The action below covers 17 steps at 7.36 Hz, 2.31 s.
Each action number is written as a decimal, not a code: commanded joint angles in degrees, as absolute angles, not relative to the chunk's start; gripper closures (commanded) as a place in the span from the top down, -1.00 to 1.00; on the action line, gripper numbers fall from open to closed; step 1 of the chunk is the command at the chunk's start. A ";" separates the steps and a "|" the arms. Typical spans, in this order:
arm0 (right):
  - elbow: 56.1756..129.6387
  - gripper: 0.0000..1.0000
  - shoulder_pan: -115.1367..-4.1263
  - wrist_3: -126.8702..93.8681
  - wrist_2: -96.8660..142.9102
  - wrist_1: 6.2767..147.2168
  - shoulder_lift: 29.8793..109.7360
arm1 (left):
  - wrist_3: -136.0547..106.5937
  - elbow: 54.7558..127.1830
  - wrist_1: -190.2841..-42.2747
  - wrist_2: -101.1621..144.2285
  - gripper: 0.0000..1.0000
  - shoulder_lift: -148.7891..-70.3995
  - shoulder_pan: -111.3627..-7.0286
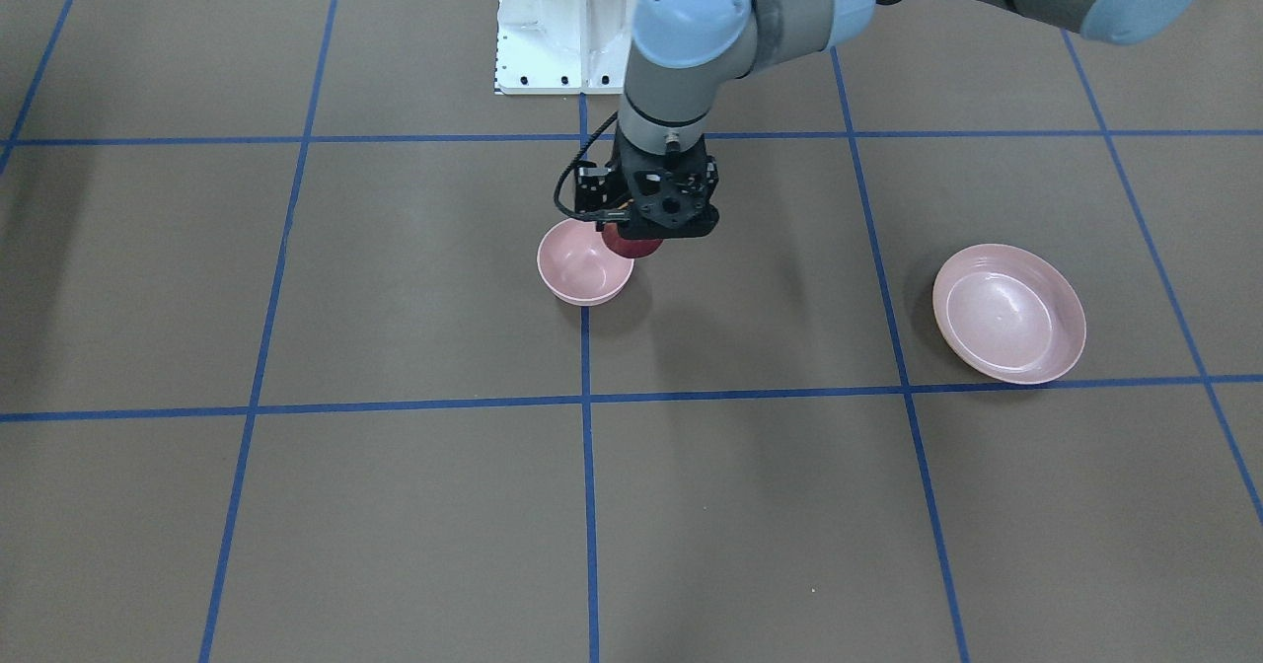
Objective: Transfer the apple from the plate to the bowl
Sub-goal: 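Carry the apple with the left gripper over the pink bowl, then lower the apple into the bowl and open the left gripper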
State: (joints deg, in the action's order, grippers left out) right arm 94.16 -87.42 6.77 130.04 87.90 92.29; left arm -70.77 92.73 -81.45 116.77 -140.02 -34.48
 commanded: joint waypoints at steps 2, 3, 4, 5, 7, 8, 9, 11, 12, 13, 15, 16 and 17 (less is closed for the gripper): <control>93.87 1.00 -87.36 6.77 130.17 87.89 92.29 | -73.81 85.89 -86.55 112.15 -0.27 -142.03 -30.50; 93.87 1.00 -87.36 6.77 130.17 87.89 92.29 | -74.09 84.22 -89.27 112.15 -0.27 -142.21 -29.98; 93.78 1.00 -87.36 6.77 130.17 87.89 92.29 | -74.79 82.46 -91.47 112.15 -0.27 -142.38 -29.97; 93.69 1.00 -87.36 6.77 130.17 87.80 92.29 | -74.71 81.48 -92.45 112.15 -0.27 -142.12 -29.97; 93.69 1.00 -87.36 6.77 130.17 87.80 92.29 | -74.53 81.13 -92.46 112.06 -0.22 -142.03 -29.97; 93.69 1.00 -87.28 6.77 130.17 87.80 92.29 | -74.44 80.95 -92.46 112.06 -0.06 -142.03 -29.97; 93.69 1.00 -87.28 6.77 130.17 87.80 92.29 | -74.36 80.77 -92.55 112.06 0.23 -142.03 -29.97; 93.69 1.00 -87.28 6.77 130.17 87.80 92.29 | -74.36 80.77 -92.64 110.05 0.55 -142.03 -29.97; 93.69 1.00 -87.28 6.77 130.17 87.80 92.29 | -74.27 80.86 -92.64 110.04 0.82 -142.03 -29.97; 93.78 1.00 -87.28 6.68 130.34 87.80 92.20 | -74.35 81.03 -92.55 109.95 0.95 -142.03 -29.97; 93.87 1.00 -87.28 6.77 130.87 87.71 92.20 | -74.27 81.04 -92.55 109.95 0.96 -142.03 -29.97; 93.78 1.00 -87.28 6.77 131.30 87.63 92.20 | -74.18 81.38 -92.46 109.95 0.96 -142.03 -30.06; 93.78 1.00 -87.28 6.77 131.31 87.63 92.20 | -74.09 81.91 -92.29 109.86 0.96 -142.03 -30.41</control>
